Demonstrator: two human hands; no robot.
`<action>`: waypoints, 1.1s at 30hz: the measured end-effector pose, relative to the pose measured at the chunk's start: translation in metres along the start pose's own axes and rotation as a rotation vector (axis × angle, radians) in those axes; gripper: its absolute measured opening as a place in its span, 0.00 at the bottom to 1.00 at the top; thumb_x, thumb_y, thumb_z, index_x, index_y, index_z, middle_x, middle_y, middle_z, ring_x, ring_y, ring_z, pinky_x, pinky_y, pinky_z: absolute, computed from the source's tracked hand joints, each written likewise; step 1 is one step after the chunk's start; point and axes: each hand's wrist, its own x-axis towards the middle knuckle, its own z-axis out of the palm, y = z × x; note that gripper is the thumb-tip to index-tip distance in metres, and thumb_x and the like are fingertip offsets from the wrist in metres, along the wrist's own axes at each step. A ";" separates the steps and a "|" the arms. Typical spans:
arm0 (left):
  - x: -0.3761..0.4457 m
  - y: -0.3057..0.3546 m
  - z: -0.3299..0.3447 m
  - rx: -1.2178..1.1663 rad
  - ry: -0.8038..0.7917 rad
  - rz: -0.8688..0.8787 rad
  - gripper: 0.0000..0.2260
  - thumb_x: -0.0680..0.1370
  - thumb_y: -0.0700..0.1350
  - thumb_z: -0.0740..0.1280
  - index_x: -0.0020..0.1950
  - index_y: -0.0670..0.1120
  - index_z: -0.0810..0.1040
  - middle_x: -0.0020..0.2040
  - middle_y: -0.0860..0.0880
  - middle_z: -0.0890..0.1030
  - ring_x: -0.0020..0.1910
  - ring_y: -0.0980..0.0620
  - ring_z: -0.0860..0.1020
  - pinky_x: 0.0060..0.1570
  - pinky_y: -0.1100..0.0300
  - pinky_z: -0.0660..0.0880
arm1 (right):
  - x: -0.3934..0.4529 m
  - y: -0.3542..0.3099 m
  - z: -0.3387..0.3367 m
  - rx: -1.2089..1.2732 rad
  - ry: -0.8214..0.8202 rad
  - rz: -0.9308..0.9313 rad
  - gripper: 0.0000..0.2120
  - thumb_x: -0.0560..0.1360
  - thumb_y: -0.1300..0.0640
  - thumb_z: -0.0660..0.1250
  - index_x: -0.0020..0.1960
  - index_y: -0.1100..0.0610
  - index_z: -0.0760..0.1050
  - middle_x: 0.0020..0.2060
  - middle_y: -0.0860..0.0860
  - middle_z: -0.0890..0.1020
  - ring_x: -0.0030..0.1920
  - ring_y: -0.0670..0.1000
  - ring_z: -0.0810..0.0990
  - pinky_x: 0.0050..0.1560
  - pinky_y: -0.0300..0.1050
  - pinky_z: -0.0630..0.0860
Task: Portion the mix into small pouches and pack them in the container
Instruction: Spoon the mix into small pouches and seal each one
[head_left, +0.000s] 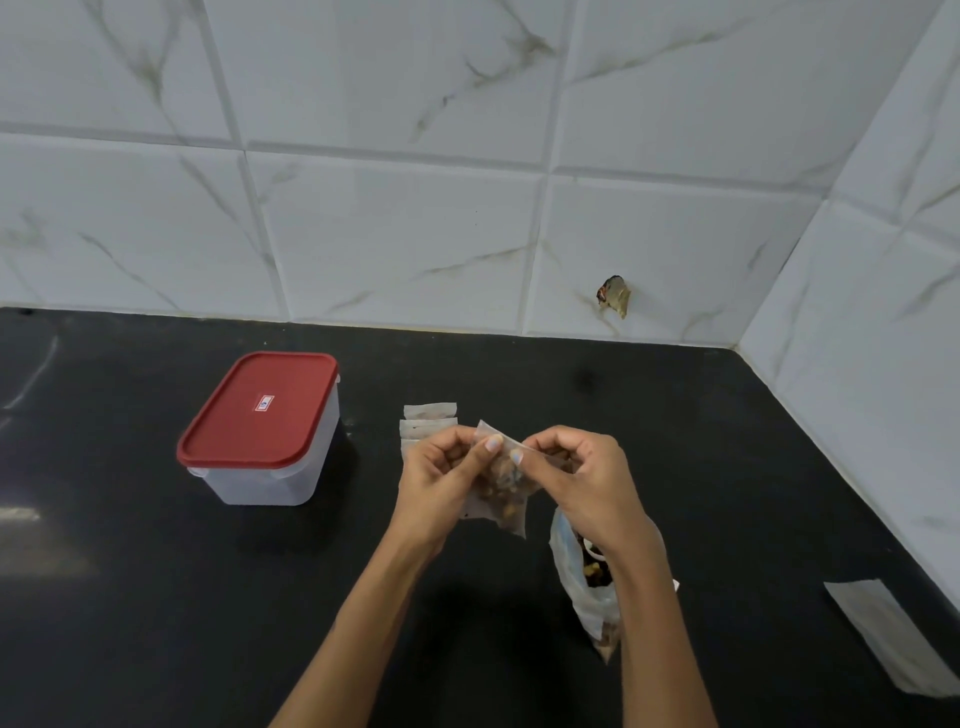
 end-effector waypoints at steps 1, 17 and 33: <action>0.000 0.001 0.000 0.001 0.000 0.002 0.07 0.72 0.45 0.69 0.42 0.42 0.81 0.38 0.47 0.83 0.40 0.51 0.82 0.43 0.57 0.80 | -0.001 0.001 -0.001 0.016 -0.006 0.005 0.02 0.73 0.58 0.72 0.41 0.56 0.82 0.35 0.51 0.84 0.38 0.50 0.83 0.42 0.47 0.81; 0.002 0.000 -0.013 0.054 0.011 -0.023 0.08 0.71 0.46 0.69 0.41 0.41 0.81 0.35 0.47 0.83 0.36 0.53 0.81 0.37 0.61 0.78 | -0.003 0.010 -0.009 -0.042 0.012 0.101 0.05 0.71 0.53 0.74 0.41 0.55 0.83 0.34 0.48 0.84 0.36 0.42 0.80 0.40 0.36 0.76; 0.000 -0.026 -0.029 -0.013 0.136 -0.148 0.07 0.78 0.44 0.64 0.50 0.41 0.75 0.41 0.43 0.83 0.41 0.47 0.82 0.47 0.49 0.79 | 0.014 0.018 0.037 0.015 0.042 0.125 0.05 0.74 0.60 0.70 0.41 0.56 0.76 0.31 0.51 0.83 0.32 0.46 0.81 0.35 0.41 0.79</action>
